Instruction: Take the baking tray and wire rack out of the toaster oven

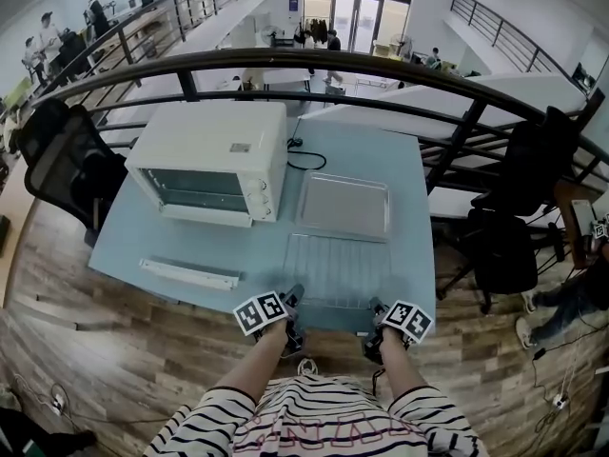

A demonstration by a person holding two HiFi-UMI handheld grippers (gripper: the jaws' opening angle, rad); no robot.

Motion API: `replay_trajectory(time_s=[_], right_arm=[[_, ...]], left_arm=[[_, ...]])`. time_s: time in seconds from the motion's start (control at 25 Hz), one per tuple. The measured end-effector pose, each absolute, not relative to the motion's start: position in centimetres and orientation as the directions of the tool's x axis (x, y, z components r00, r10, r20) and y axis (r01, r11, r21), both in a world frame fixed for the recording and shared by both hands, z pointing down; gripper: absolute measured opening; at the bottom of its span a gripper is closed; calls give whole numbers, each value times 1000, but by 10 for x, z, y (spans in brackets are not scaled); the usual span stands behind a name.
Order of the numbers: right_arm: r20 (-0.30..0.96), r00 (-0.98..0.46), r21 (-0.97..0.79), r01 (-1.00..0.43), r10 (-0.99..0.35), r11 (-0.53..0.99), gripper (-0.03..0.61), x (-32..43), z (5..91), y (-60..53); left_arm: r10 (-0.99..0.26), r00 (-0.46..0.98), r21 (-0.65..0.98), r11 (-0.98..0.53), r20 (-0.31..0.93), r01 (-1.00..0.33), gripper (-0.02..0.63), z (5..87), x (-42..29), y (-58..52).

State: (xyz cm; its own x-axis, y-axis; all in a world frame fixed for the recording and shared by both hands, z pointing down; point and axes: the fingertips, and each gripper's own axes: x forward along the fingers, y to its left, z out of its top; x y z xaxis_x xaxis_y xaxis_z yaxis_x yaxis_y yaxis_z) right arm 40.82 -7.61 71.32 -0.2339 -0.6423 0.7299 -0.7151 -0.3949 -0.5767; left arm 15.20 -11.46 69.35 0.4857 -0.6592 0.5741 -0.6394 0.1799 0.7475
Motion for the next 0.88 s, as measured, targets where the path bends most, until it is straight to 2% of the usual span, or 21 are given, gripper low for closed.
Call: replay_trajectory(time_s=[0.16, 0.28, 0.44, 0.56, 0.68, 0.88], right_arm=[[771, -239, -499, -803, -591, -326, 285, 402, 710, -75], [786, -215, -451, -841, -579, -299, 296, 404, 707, -74], [789, -203, -439, -846, -579, -302, 299, 409, 708, -72], [791, -194, -440, -839, -580, -320, 299, 411, 712, -67], [788, -186, -440, -836, -586, -326, 299, 411, 712, -62], [764, -181, -453, -834, -619, -315, 299, 411, 707, -62]], left_arm=[[-662, 480, 737, 168, 576, -654, 271, 692, 151, -116], [-656, 470, 712, 150, 590, -685, 282, 691, 150, -115], [-623, 464, 653, 102, 630, -750, 342, 692, 152, -114], [-588, 466, 615, 70, 661, -785, 351, 693, 153, -111], [-560, 427, 512, -7, 710, -859, 370, 693, 150, -109], [-567, 414, 455, -77, 712, -887, 370, 688, 148, -113]])
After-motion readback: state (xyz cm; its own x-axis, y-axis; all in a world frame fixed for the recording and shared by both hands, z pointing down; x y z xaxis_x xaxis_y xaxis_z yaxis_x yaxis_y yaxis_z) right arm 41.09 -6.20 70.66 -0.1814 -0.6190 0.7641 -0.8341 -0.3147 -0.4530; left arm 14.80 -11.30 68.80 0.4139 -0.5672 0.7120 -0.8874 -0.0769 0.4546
